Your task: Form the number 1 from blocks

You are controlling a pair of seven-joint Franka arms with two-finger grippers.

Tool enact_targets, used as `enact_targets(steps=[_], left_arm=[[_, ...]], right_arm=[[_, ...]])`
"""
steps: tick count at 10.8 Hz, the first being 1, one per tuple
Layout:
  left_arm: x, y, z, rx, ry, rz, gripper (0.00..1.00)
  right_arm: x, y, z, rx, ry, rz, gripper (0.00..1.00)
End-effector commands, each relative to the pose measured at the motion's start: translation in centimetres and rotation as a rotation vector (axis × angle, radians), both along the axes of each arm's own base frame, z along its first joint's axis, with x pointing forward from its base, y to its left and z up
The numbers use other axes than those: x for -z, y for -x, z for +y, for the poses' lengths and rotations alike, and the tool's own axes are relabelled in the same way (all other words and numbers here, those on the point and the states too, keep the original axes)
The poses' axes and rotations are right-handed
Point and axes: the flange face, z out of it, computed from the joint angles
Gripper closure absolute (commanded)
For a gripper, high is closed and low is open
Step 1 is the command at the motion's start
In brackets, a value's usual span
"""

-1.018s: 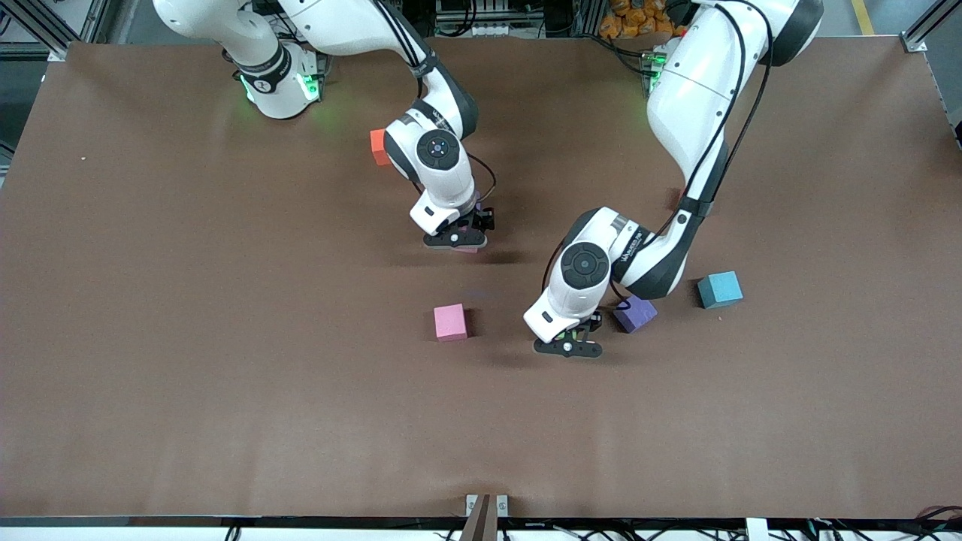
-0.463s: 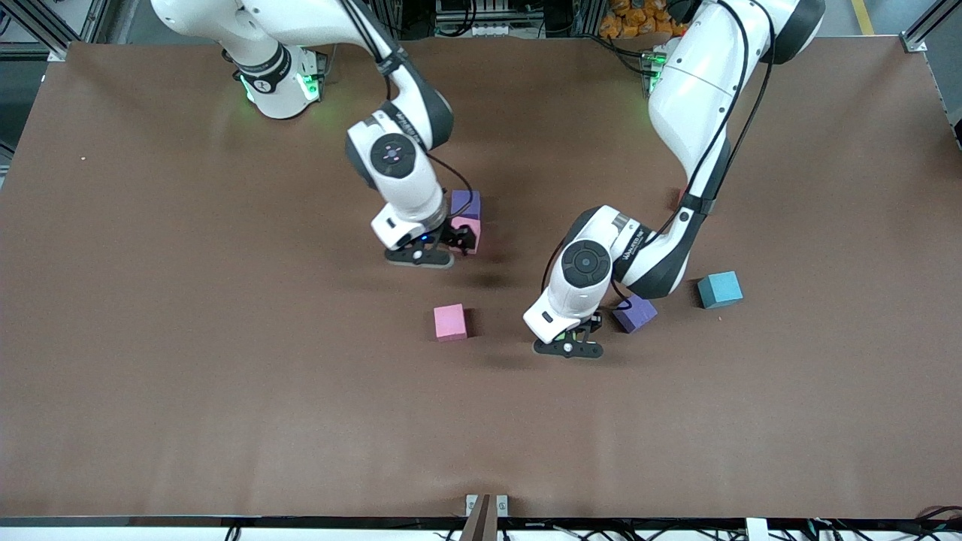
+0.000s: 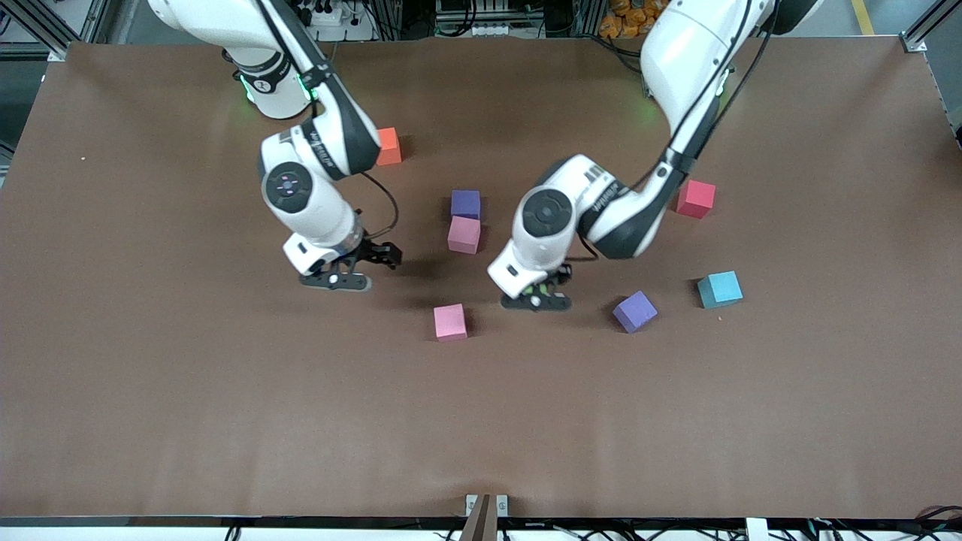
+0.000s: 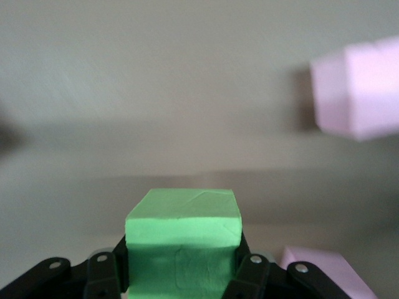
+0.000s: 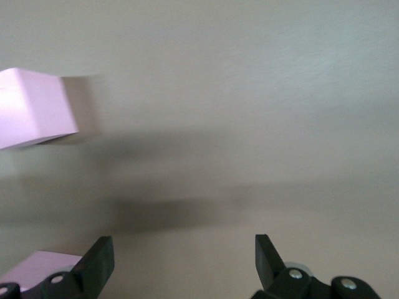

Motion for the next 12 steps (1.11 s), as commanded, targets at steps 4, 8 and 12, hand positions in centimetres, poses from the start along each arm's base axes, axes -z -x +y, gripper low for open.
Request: enact_targets(steps=[4, 8, 12], left_arm=[[-2.4, 16.1, -9.3, -0.003, -0.093, 0.142, 1.00], [-0.1, 21.9, -12.2, -0.028, -0.102, 0.210, 1.00], [2.7, 24.2, -13.7, -0.054, -0.075, 0.219, 1.00]], right_arm=[[-1.8, -2.6, -1.5, -0.025, -0.026, -0.053, 0.00], [-2.7, -6.8, -0.6, -0.016, -0.036, -0.142, 0.00], [-3.6, -10.3, 2.9, -0.049, -0.060, -0.210, 0.00]])
